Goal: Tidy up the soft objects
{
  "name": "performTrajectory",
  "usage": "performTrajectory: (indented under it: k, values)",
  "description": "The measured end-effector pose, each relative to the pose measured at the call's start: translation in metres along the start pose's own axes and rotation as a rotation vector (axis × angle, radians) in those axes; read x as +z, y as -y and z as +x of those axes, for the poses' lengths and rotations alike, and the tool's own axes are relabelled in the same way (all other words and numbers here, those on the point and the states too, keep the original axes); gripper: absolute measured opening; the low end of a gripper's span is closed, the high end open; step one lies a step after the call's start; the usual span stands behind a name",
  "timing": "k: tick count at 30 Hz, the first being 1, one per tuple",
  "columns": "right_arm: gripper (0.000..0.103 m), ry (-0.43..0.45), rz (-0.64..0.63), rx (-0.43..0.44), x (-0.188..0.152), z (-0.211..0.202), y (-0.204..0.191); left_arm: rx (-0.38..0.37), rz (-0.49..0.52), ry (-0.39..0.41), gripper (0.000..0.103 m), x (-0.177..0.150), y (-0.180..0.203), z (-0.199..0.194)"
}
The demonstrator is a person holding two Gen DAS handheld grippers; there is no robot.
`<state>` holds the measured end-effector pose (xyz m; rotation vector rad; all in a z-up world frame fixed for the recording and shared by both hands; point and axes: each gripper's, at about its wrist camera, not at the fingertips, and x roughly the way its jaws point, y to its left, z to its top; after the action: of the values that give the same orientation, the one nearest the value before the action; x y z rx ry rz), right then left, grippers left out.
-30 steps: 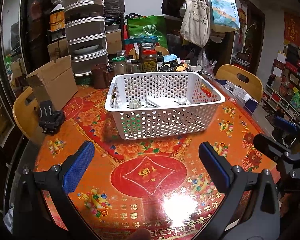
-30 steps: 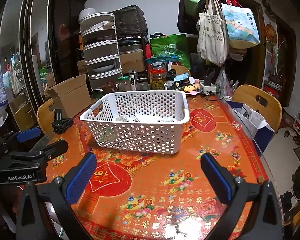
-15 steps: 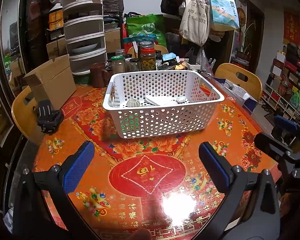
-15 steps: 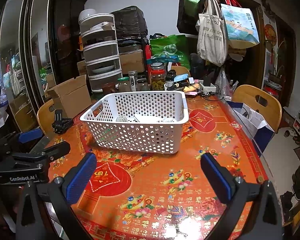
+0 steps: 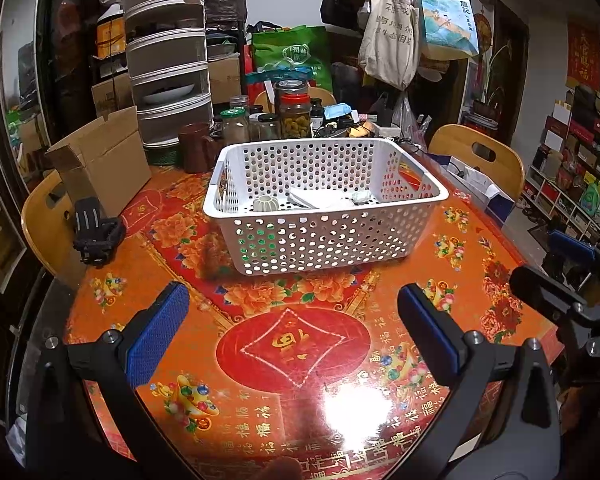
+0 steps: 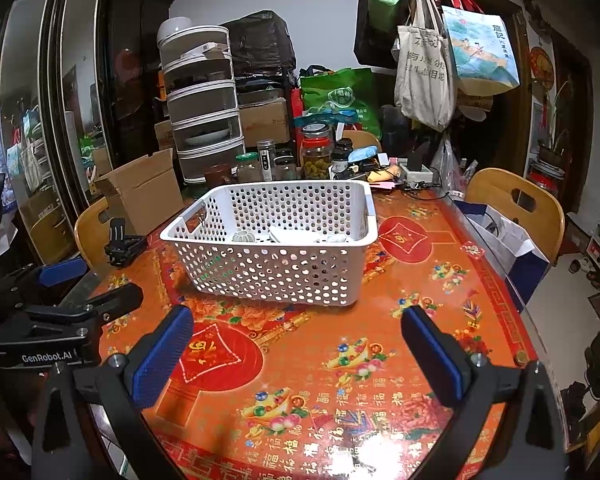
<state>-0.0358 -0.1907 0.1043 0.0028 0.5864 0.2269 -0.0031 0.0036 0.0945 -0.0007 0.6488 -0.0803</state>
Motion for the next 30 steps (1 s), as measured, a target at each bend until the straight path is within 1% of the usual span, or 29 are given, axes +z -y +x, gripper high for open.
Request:
performTrajectory:
  k: [30]
  values:
    - [0.103,-0.001,0.000,0.001,-0.0005,-0.0002,-0.0008,-0.015,0.010,-0.013,0.103,-0.0053,0.0012,0.0063]
